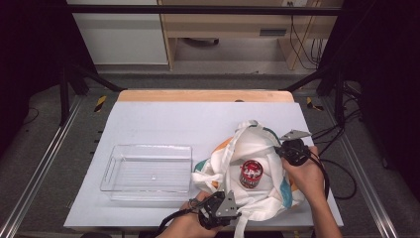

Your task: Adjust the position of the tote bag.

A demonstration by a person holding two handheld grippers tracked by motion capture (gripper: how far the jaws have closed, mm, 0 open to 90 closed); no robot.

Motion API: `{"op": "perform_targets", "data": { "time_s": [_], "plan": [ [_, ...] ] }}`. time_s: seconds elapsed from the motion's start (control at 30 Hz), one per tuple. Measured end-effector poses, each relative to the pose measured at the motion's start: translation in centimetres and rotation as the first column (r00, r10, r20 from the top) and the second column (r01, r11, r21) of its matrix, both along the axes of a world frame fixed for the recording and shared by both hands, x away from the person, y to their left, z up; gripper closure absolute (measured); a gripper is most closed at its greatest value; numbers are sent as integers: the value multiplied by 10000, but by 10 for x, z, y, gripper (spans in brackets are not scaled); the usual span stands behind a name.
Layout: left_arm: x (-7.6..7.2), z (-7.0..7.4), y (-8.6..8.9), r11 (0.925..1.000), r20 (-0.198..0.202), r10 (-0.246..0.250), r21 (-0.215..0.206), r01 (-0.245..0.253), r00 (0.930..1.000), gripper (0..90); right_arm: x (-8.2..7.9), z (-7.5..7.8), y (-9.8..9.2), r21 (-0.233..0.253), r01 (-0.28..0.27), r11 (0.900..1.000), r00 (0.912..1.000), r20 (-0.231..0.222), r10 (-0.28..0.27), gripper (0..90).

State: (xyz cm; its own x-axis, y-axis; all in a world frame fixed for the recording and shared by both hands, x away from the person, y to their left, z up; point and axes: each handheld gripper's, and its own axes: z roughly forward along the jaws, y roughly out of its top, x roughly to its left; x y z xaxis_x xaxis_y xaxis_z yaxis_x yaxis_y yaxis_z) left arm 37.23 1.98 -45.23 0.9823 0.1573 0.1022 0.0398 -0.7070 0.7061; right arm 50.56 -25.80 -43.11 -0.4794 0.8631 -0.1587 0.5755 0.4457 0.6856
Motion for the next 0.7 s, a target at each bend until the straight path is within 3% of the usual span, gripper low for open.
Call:
{"op": "perform_targets", "data": {
  "time_s": [0.13, 0.33, 0.7],
  "plan": [
    [-1, -2, 0, 10000, 49, 66, -74, -65, 10000, 825, 5, -8, 1, -319, 58, 9995, 9999, -90, -61, 872],
    [-3, -4, 0, 10000, 96, -29, 76, 28, 9999, 825, 11, -16, 0, -340, 216, 9992, 9995, -237, -224, 872],
    [-7, -8, -1, 9996, 216, -69, 274, 64, 9997, 825, 9, -19, 5, -765, 538, 9956, 9985, -40, -542, 871]
  ]
}}
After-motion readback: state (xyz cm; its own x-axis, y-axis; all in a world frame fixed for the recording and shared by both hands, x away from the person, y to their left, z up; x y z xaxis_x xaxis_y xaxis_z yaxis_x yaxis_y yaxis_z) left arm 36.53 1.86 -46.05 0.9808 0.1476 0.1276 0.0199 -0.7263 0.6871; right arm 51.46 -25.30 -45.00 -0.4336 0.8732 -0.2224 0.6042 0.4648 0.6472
